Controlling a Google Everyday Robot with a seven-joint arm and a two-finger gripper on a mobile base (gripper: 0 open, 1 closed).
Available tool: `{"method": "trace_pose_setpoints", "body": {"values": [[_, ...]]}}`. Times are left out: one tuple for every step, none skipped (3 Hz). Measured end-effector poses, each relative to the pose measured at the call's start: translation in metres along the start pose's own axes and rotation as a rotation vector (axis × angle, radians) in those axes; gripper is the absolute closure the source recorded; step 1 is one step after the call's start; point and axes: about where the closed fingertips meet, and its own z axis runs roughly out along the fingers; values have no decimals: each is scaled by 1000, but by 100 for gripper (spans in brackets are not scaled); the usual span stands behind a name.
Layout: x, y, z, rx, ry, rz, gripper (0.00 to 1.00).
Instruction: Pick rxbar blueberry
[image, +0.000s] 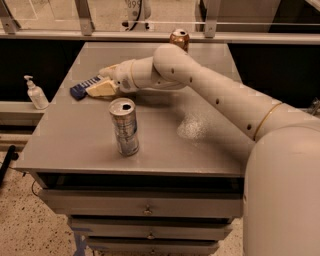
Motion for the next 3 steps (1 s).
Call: {"method": "trace_pose_setpoints", "body": {"values": [[4, 0, 2, 9, 7, 21, 64], [5, -1, -2, 24, 14, 26, 88], [-5, -4, -17, 58, 14, 3, 100]]}}
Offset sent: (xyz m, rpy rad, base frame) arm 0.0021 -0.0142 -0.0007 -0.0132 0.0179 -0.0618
